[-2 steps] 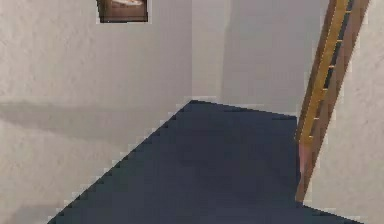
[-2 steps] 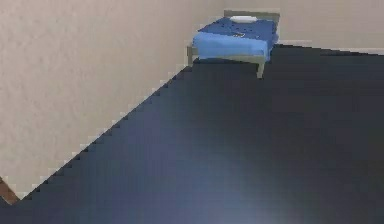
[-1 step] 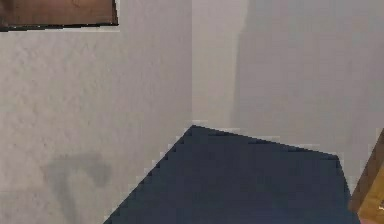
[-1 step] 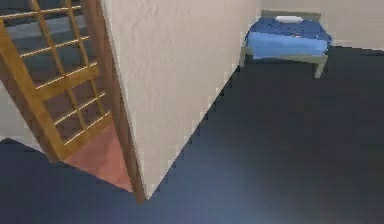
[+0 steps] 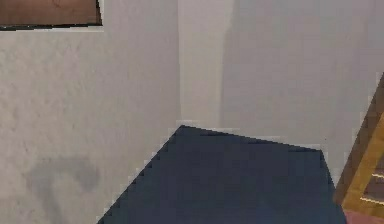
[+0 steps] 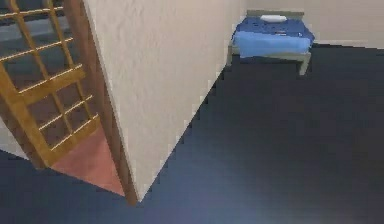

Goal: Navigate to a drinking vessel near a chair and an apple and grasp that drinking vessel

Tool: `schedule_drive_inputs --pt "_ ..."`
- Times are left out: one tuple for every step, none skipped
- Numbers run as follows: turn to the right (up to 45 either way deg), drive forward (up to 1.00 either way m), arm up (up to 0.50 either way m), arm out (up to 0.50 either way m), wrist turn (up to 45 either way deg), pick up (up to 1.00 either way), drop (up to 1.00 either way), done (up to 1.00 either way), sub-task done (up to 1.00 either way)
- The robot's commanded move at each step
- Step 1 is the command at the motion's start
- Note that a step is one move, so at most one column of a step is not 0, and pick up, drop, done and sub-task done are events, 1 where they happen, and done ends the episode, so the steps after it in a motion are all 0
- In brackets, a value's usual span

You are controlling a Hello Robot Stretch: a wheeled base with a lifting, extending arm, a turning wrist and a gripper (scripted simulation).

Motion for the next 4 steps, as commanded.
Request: schedule_drive_inputs --pt "0.0 0.25 0.0 0.0 0.0 0.0 0.0 0.0 0.0" --pt "33.0 0.0 0.0 0.0 0.0 0.0 0.0 0.0 0.0" --pt "0.0 1.0 0.0 0.0 0.0 0.0 0.0 0.0 0.0" --pt "21.0 0.0 0.0 0.0 0.0 0.0 0.0 0.0 0.0"
